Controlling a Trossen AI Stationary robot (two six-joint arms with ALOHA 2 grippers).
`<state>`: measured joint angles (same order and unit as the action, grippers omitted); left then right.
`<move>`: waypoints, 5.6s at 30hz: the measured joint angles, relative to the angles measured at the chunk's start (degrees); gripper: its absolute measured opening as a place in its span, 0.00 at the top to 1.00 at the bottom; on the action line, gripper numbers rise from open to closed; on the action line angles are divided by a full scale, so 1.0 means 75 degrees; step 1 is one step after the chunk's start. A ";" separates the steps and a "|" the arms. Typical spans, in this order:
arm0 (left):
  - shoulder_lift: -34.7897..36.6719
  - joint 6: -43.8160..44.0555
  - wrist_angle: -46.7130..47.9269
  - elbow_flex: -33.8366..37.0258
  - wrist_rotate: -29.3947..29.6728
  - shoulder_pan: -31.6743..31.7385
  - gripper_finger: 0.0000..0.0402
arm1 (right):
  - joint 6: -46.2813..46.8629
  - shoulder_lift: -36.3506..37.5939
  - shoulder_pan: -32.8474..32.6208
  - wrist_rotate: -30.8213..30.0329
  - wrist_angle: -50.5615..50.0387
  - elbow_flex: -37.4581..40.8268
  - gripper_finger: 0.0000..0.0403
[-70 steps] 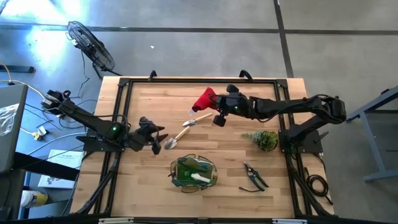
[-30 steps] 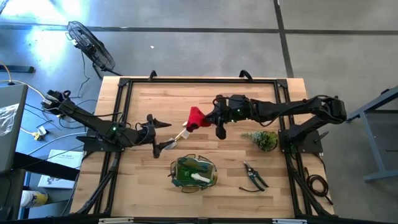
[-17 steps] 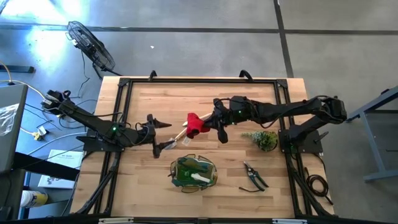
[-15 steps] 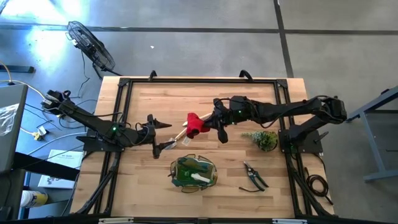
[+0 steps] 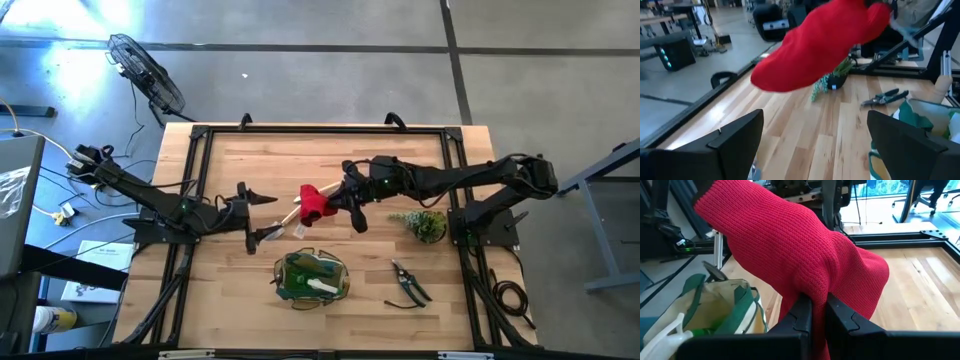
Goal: Pick & Place Garden tools in Gardening bag
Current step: Put the red gloves into the gardening bag
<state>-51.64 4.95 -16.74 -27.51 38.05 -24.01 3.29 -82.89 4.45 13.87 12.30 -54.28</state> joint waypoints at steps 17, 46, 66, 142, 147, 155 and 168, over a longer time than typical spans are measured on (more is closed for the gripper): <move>-0.0003 -0.1031 -0.1002 -0.0063 0.0005 0.0003 0.14 | 0.0221 0.0000 0.0006 0.0420 0.0156 0.0000 0.96; -0.0960 -0.1402 -0.1314 -0.0874 0.0240 0.0006 0.14 | 0.0734 0.0000 0.0003 0.1628 0.0929 0.0000 0.96; -0.1920 -0.1428 -0.1717 -0.1314 -0.0109 0.0611 0.14 | 0.0761 0.0000 0.0009 0.1599 0.1027 -0.0131 0.96; -0.2891 -0.1400 -0.1281 -0.2110 -0.0480 0.0702 0.89 | 0.0358 -0.0003 0.0070 0.0904 0.0550 -0.0134 0.77; -0.2891 -0.1375 -0.1166 -0.2110 -0.0519 0.0702 0.88 | 0.0358 -0.0003 0.0070 0.0870 0.0550 -0.0131 0.67; -0.2891 -0.1375 -0.1174 -0.2110 -0.0568 0.0702 0.88 | 0.0284 0.0122 0.0058 0.0946 0.0614 -0.0128 0.57; -0.2906 -0.1231 -0.0977 -0.2107 -0.0562 0.0699 0.88 | 0.0157 0.0636 0.0050 0.1022 0.0586 -0.0128 0.57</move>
<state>-73.43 -4.28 -24.07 -43.31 33.83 -18.76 4.47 -78.12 4.82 21.54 16.69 -55.24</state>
